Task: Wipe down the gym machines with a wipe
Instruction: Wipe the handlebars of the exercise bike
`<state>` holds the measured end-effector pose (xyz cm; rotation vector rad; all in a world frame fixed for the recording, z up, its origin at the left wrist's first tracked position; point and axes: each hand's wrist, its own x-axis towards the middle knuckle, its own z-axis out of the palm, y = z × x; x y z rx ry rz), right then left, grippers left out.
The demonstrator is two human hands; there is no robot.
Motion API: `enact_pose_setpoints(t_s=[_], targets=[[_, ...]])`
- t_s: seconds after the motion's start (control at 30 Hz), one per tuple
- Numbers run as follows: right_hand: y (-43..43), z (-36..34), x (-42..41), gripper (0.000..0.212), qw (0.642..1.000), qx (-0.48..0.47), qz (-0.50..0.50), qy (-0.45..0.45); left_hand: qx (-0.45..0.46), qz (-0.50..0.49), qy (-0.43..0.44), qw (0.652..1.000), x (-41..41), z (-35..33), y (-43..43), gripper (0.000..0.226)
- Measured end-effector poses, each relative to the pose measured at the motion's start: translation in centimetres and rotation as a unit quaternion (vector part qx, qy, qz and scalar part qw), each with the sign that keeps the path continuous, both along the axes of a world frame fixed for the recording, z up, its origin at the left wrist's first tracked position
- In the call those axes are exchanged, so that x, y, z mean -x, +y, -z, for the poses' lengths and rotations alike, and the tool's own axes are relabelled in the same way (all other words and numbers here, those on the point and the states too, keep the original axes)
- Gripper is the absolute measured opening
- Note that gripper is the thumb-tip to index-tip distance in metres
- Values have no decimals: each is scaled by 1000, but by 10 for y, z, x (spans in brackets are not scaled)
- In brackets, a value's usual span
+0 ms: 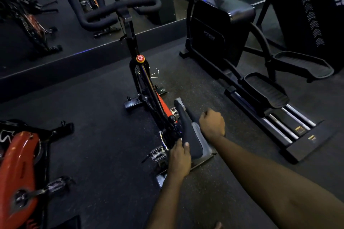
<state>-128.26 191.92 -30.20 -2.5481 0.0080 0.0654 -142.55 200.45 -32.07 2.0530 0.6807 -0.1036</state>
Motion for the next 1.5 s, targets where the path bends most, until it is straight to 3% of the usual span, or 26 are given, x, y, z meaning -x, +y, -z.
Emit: enact_pose_setpoints(t_s=[0.1, 0.3, 0.53, 0.67, 0.83, 0.93, 1.07, 1.17, 1.27, 1.37, 1.43, 1.5], targets=[[-4, -2, 6, 20, 998, -70, -1, -9, -73, -7, -24, 997, 1, -10, 19, 25], [5, -25, 45, 12, 976, -218, -21, -5, -50, -62, -152, 985, 8, -39, 81, 18], [88, -53, 102, 12, 907, -366, -179, 107, -54, 20, -202, 978, 41, -88, 150, 18], [142, -74, 134, 27, 883, -366, -279, 98, -73, 16, -184, 980, 86, -113, 186, 34], [192, -91, 176, 7, 872, -316, -370, 59, -91, -61, -186, 976, 159, -134, 222, 45], [211, -98, 210, 19, 858, -339, -381, 63, -79, -130, -203, 967, 205, -141, 237, 35], [238, -108, 258, 24, 832, -366, -404, 103, -145, -192, -185, 953, 269, -155, 258, 14], [260, -116, 290, 24, 818, -396, -403, 107, -204, -240, -171, 934, 311, -163, 277, 18], [282, -125, 316, 8, 796, -423, -415, 124, -164, -301, -174, 923, 341, -171, 296, 23], [312, -134, 336, 13, 772, -420, -453, 146, -100, -334, -225, 910, 357, -183, 320, 17], [336, -140, 346, 7, 756, -415, -486, 142, -55, -303, -244, 920, 365, -188, 338, 6], [366, -148, 360, 8, 752, -413, -497, 132, -51, -250, -246, 935, 378, -189, 364, 13]])
